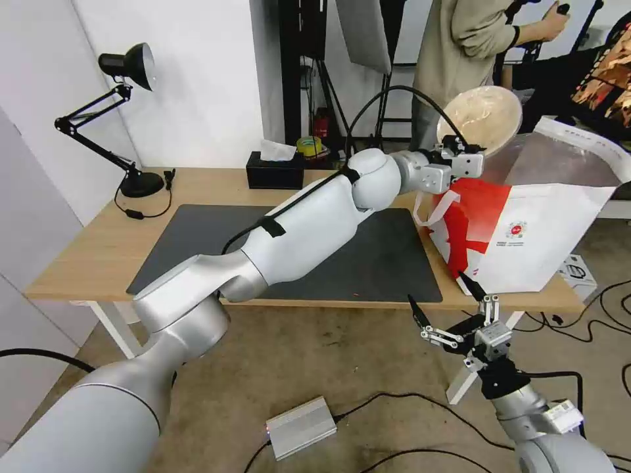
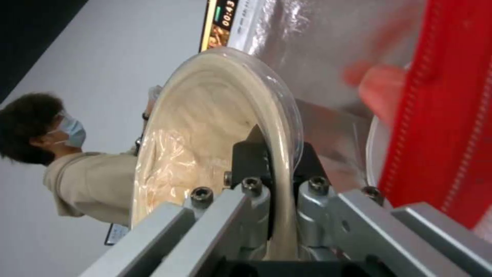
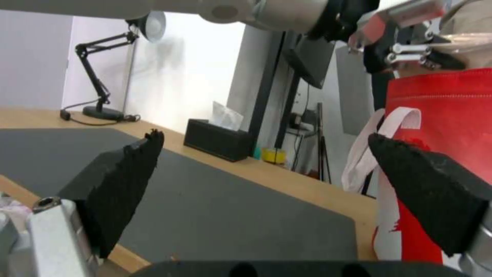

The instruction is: Pick up the trash from the table and place it into the takeout bag.

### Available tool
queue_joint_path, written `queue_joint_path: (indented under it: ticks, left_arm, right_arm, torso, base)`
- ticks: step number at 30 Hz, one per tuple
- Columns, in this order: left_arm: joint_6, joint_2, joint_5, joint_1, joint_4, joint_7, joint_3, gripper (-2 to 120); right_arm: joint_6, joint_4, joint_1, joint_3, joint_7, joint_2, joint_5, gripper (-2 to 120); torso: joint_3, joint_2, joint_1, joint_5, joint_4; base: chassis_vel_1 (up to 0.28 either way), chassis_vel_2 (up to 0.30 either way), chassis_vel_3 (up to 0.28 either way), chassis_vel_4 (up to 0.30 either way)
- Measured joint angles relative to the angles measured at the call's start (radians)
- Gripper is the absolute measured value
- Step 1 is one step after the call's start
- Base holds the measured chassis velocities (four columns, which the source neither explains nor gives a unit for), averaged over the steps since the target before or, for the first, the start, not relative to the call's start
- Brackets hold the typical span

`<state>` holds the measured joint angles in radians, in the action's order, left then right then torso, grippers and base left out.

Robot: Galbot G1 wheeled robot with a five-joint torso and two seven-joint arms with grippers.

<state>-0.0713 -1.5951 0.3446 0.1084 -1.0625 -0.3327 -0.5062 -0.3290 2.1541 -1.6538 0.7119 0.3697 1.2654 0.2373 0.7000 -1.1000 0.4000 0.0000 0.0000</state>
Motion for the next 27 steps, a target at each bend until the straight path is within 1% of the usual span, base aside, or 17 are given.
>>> queue_joint_path:
  ticks: [11, 27]
  left_arm:
    - [-0.014, 0.000, 0.032, -0.002, 0.016, 0.001, -0.018, 1]
    - [-0.018, -0.001, 0.052, 0.001, 0.029, 0.004, -0.043, 1]
  right_arm:
    - [0.000, 0.000, 0.000, 0.000, 0.000, 0.000, 0.000, 100]
    - [0.000, 0.000, 0.000, 0.000, 0.000, 0.000, 0.000, 100]
  torso:
    - [0.000, 0.000, 0.000, 0.0000, -0.0001]
    - [0.000, 0.000, 0.000, 0.0000, -0.0001]
  base:
    - [0.000, 0.000, 0.000, 0.000]
    - [0.000, 0.000, 0.000, 0.000]
